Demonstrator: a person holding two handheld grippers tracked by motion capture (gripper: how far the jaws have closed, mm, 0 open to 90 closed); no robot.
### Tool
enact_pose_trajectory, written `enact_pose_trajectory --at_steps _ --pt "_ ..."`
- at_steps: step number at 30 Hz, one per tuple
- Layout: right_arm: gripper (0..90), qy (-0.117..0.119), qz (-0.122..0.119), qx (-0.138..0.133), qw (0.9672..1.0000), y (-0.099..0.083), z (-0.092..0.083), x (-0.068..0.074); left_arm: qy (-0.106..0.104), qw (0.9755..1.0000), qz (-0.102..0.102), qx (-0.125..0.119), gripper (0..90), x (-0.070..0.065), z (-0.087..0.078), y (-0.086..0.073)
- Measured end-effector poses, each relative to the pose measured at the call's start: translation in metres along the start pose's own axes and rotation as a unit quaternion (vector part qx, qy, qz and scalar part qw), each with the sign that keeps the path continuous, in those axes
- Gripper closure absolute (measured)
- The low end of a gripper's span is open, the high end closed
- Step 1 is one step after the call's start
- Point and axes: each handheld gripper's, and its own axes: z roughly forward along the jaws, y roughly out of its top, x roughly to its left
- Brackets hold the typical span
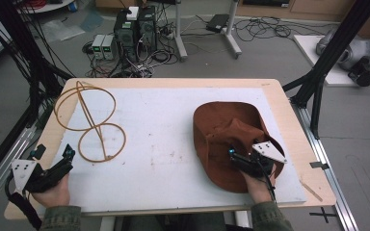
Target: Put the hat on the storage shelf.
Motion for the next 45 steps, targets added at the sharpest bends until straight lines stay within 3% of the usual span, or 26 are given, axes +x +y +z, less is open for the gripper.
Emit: enact_pose_trajectory --at_steps 3,7,8,11,16,17,20,27,36,45 --pt "12.7 -0.007 -0.003 -0.001 1.0000 0.000 0.001 0.001 0.000 1.0000 0.000 0.000 15.4 0.000 0.000 0.000" --pt "20.2 -0.005 -0.008 -0.003 1.0000 0.000 0.000 0.002 0.000 1.0000 0.000 0.001 15.4 0.001 0.000 0.000" --pt "27.2 -0.009 -0.022 -0.010 0.9997 0.000 -0.001 0.004 0.000 1.0000 0.000 0.001 15.5 0.001 0.000 0.000" --pt "43.6 -0.006 -0.034 -0.011 0.9994 0.000 -0.002 0.006 -0.001 1.0000 -0.001 0.001 15.4 0.001 0.000 0.000" --pt "82.3 0.020 -0.015 0.007 0.9997 0.005 -0.004 0.002 -0.004 1.0000 -0.006 0.001 15.8 0.001 0.000 0.001" --pt "85.3 0.029 -0.010 0.011 0.9995 0.006 -0.004 0.000 -0.004 1.0000 -0.006 0.001 15.8 0.000 0.000 0.001" --pt "87.3 0.029 -0.002 0.015 0.9994 0.007 -0.004 -0.002 -0.004 1.0000 -0.003 0.002 15.8 0.000 0.001 0.001" --pt "87.8 0.014 -0.023 0.011 0.9996 0.008 -0.006 0.004 -0.005 1.0000 -0.003 0.001 15.8 0.000 0.001 0.000" --pt "87.8 0.002 -0.007 0.001 1.0000 0.009 -0.009 0.001 -0.005 1.0000 -0.003 0.002 15.8 0.001 0.001 0.000" --pt "87.7 -0.007 0.003 -0.029 0.9995 0.010 -0.016 -0.001 -0.006 1.0000 -0.003 0.003 15.8 0.000 0.001 0.000"
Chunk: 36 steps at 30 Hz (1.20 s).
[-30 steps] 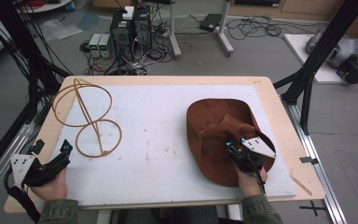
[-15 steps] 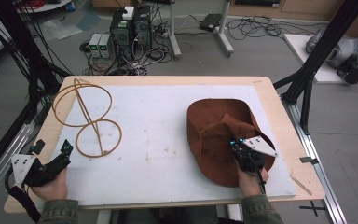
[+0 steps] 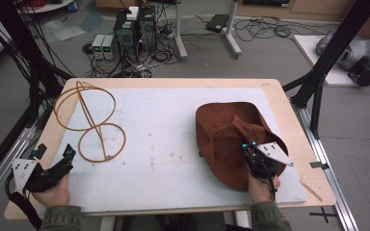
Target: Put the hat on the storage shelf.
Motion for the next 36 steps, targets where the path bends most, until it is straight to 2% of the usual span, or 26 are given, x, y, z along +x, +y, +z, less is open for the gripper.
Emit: enact_pose_trajectory --at_steps 3,5,7,11,20,27,36 --pt "87.7 -0.006 0.004 -0.018 0.9998 0.001 -0.003 0.000 -0.001 1.0000 0.000 -0.001 15.8 0.000 0.000 0.000" --pt "87.7 -0.005 0.002 -0.021 0.9998 0.001 -0.004 -0.001 -0.001 1.0000 0.000 0.000 15.8 0.000 0.000 0.000" --pt "87.7 -0.005 0.004 -0.041 0.9992 0.004 -0.007 0.000 -0.001 1.0000 0.000 0.001 15.8 0.000 0.000 0.000" --pt "87.6 -0.004 0.005 -0.056 0.9984 0.007 -0.011 0.002 -0.001 1.0000 0.000 0.000 15.8 0.000 0.000 0.000" --pt "87.6 -0.011 -0.008 -0.123 0.9923 0.016 -0.022 0.008 -0.001 1.0000 0.000 0.001 15.8 0.000 0.000 0.000" --pt "87.6 -0.002 0.001 -0.133 0.9911 0.023 -0.017 0.013 -0.001 1.0000 -0.003 0.000 15.8 0.001 -0.001 -0.001" --pt "87.4 0.005 0.010 -0.164 0.9865 0.040 -0.016 0.020 -0.001 1.0000 -0.005 0.001 15.8 0.001 -0.001 -0.001"
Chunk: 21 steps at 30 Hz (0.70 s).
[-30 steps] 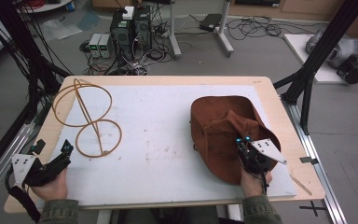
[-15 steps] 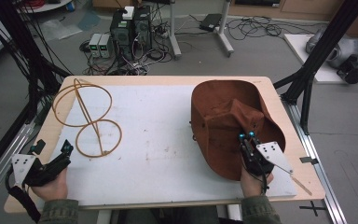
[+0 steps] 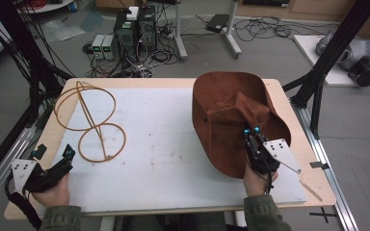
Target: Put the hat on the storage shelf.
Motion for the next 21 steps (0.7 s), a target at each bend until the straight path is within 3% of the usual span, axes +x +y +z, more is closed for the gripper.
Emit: enact_pose_trajectory --at_steps 8,21 --pt "87.4 0.004 -0.006 -0.035 0.9994 0.022 0.002 0.006 0.001 1.0000 -0.003 -0.002 15.8 0.001 0.000 0.000" --pt "87.3 0.014 -0.002 -0.054 0.9984 0.048 0.014 0.018 0.000 1.0000 -0.008 -0.004 15.8 0.001 -0.001 0.000"
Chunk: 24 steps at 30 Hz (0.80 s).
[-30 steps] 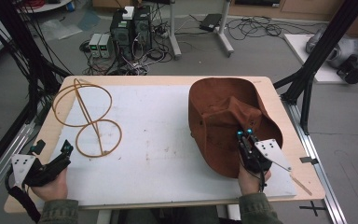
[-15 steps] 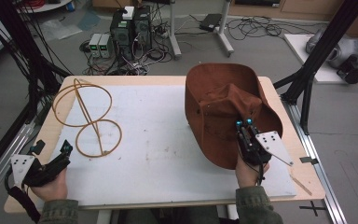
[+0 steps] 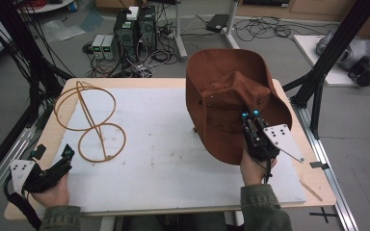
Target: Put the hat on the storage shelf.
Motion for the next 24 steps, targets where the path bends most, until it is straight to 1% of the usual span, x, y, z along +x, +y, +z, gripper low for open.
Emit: enact_pose_trajectory --at_steps 2,4,6,7,9,13,14,15,16,18,20,21,24 --pt "87.3 0.003 -0.002 -0.001 1.0000 0.003 0.002 0.002 0.000 1.0000 0.000 0.000 15.8 0.000 0.000 0.000" --pt "87.3 0.012 -0.005 -0.001 0.9999 0.010 0.009 0.012 0.000 1.0000 -0.004 -0.002 15.8 0.000 -0.001 0.000" --pt "87.3 0.014 -0.007 -0.001 0.9999 0.012 0.011 0.014 0.000 1.0000 -0.003 -0.001 15.8 0.001 -0.001 0.000" --pt "87.3 0.021 -0.008 -0.002 0.9998 0.016 0.015 0.021 0.001 1.0000 -0.005 -0.004 15.8 0.001 -0.001 0.000" --pt "87.3 0.028 -0.011 -0.003 0.9996 0.019 0.020 0.028 0.001 1.0000 -0.006 -0.004 15.8 0.002 -0.002 0.000" --pt "87.2 0.039 -0.010 -0.005 0.9992 0.021 0.029 0.042 0.001 0.9999 -0.012 -0.004 15.8 0.001 -0.003 -0.001" --pt "87.2 0.039 -0.010 -0.005 0.9992 0.021 0.029 0.042 0.000 0.9999 -0.012 -0.004 15.8 0.000 -0.003 0.000" --pt "87.2 0.042 -0.010 -0.005 0.9991 0.022 0.031 0.046 0.001 0.9999 -0.010 -0.003 15.8 0.000 -0.003 0.000" --pt "87.2 0.047 -0.009 -0.004 0.9989 0.022 0.037 0.052 0.000 0.9999 -0.009 -0.004 15.8 0.000 -0.003 0.000" --pt "87.2 0.048 -0.008 -0.003 0.9988 0.022 0.039 0.054 0.000 1.0000 -0.009 -0.005 15.8 0.000 -0.003 0.000" --pt "87.2 0.055 -0.007 -0.005 0.9985 0.023 0.046 0.063 0.001 1.0000 -0.009 -0.003 15.8 0.000 -0.003 0.000" --pt "87.2 0.055 -0.007 -0.005 0.9985 0.023 0.046 0.063 0.001 1.0000 -0.009 -0.003 15.8 0.000 -0.003 0.000" --pt "87.2 0.064 -0.003 -0.006 0.9979 0.026 0.054 0.074 0.002 0.9999 -0.011 -0.004 15.8 0.001 -0.003 -0.001"
